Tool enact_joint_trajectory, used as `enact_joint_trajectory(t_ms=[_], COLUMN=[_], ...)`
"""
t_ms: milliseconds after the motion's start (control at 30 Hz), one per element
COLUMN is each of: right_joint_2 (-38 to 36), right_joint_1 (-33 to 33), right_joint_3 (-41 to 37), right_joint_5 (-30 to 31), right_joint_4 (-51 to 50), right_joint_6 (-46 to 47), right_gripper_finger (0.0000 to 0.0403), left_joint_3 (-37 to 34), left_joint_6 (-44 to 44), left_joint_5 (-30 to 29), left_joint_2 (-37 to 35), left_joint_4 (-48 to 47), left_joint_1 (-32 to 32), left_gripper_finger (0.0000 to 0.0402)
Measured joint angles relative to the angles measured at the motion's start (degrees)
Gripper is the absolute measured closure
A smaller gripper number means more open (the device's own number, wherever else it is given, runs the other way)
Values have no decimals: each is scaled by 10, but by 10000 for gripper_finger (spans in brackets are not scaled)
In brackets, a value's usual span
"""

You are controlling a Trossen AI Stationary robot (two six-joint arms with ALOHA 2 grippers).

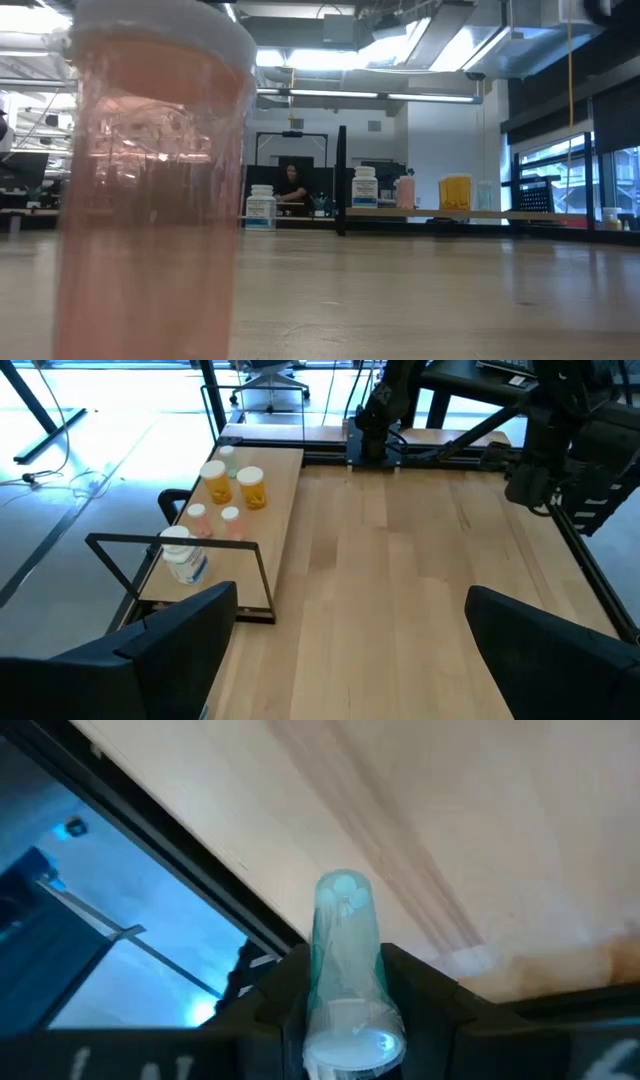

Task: Pick and place medicine bottles onto shelf by color
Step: Put the right blue pill bottle on the shelf aligned with the other blue pill bottle

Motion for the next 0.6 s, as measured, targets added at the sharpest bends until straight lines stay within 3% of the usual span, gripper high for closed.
enact_joint_trajectory(t_ms=[267,600], right_joint_2=[-33,-58], right_joint_1=[-74,-200], right_joint_3=[73,241], right_joint_5=[11,157], right_joint_4=[-116,-356], right_joint_6=[-42,-113], right_gripper_finger=[289,288], left_joint_3=[0,0], left_joint_6=[0,5], left_joint_5=[0,0], left_joint_2=[0,0], left_joint_4=[-3,-12], left_joint_1=[0,0], left_gripper_finger=[14,14])
